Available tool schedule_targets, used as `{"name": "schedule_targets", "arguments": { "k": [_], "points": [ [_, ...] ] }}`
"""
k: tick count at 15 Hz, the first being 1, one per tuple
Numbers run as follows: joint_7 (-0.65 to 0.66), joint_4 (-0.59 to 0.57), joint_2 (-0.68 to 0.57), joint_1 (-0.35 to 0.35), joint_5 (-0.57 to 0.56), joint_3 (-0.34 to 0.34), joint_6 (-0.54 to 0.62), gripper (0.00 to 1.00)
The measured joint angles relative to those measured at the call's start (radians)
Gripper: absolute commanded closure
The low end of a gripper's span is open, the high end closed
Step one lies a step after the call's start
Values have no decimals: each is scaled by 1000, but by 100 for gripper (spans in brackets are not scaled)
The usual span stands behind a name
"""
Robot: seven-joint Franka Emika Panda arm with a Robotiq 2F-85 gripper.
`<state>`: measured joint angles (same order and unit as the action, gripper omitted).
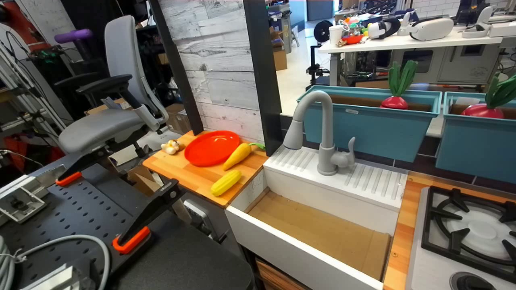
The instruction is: Pick up the carrot plush toy from the counter and put it on the plate
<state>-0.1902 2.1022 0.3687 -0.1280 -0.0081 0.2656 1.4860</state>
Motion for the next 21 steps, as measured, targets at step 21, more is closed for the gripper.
{"name": "schedule_targets", "arguments": {
  "k": [21],
  "points": [
    [-116, 160, -354, 13, 140, -43, 599, 0]
  ]
}}
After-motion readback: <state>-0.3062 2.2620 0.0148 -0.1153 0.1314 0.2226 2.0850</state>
